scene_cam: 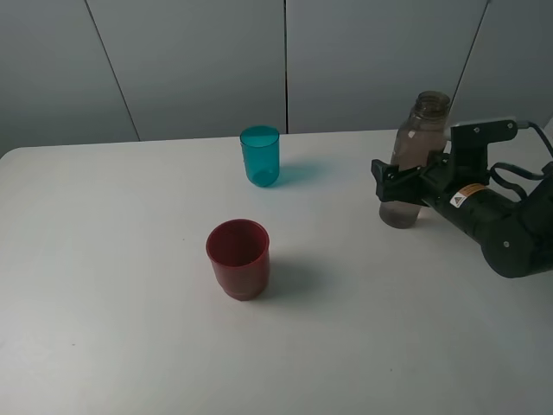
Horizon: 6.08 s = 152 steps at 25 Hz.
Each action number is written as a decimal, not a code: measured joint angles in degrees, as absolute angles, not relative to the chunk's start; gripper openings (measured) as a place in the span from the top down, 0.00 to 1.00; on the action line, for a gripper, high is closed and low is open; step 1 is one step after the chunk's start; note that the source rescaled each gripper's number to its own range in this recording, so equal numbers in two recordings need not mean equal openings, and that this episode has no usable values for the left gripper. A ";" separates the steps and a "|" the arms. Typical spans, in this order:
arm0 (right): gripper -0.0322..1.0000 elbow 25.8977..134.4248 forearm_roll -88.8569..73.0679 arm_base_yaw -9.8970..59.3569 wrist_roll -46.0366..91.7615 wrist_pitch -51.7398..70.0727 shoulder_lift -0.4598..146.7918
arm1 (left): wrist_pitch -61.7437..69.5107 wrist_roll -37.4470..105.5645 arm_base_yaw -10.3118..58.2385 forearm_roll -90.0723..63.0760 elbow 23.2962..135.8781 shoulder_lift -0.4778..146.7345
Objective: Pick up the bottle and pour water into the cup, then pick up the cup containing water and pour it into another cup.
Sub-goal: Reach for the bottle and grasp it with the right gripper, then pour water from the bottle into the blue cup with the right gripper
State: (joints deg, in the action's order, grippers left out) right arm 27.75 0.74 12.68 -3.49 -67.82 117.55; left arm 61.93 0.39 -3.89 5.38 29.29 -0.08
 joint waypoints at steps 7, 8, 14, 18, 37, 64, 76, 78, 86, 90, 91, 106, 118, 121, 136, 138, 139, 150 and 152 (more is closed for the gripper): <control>0.00 28.36 0.74 12.68 -3.49 -67.71 117.55 | 61.93 0.39 -3.89 5.38 29.29 -0.08; 0.00 28.36 0.74 12.68 -3.49 -67.71 117.55 | 61.93 0.39 -3.89 5.38 29.29 -0.08; 0.00 28.36 0.74 12.68 -3.49 -67.35 117.55 | 61.93 0.39 -3.89 5.38 29.29 -0.08; 0.84 28.36 0.74 12.68 -3.49 -67.35 117.55 | 61.93 0.39 -3.89 5.38 29.29 -0.08; 0.97 30.25 -2.62 13.42 -6.83 -57.75 113.99 | 61.93 0.39 -3.89 5.38 29.29 -0.08; 0.97 66.92 -16.03 22.42 18.33 -24.99 120.18 | 61.93 0.39 -3.89 5.38 29.29 -0.08; 0.97 75.04 -22.48 22.65 40.72 -25.10 125.00 | 61.93 0.39 -3.89 5.38 29.29 -0.08; 0.97 75.09 -24.39 22.65 45.54 -26.03 125.00 | 61.93 0.39 -3.89 5.38 29.29 -0.08; 0.97 75.09 -26.24 22.65 62.29 -27.35 125.00 | 61.93 0.39 -3.89 5.38 29.29 -0.08; 0.97 75.18 -27.42 22.78 64.85 -28.73 126.11 | 61.93 0.00 -3.89 5.38 29.29 -0.08; 0.97 75.33 -27.99 22.78 65.57 -28.73 126.35 | 61.93 0.00 -3.89 5.38 29.29 -0.08; 0.97 77.42 -33.90 26.10 83.80 -34.39 131.03 | 61.93 0.00 -3.89 5.48 29.29 -0.08; 0.97 77.42 -33.71 26.10 98.96 -36.38 131.03 | 61.93 0.00 -3.89 5.48 29.29 -0.08; 0.97 77.42 -32.88 26.10 100.97 -36.38 131.03 | 61.93 0.00 -3.89 5.48 29.29 -0.08; 0.97 77.79 -26.56 26.21 106.85 -35.49 131.03 | 61.93 0.00 -3.89 5.48 29.29 -0.08; 0.97 77.79 -26.56 26.21 107.79 -35.49 131.03 | 61.93 0.00 -3.89 5.48 29.29 -0.08; 0.97 77.79 -26.56 26.21 108.22 -35.49 131.03 | 61.93 0.00 -3.89 5.48 29.29 -0.08; 0.97 77.79 -26.28 26.21 112.38 -36.37 131.03 | 61.93 0.00 -3.89 5.48 29.29 -0.08; 0.97 77.82 -26.28 26.21 112.91 -36.52 131.03 | 61.93 0.00 -3.89 5.48 29.29 -0.08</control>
State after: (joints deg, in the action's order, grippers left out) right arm 77.82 -26.28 26.21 112.91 -36.52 131.03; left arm 61.93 0.00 -3.89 5.48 29.29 -0.08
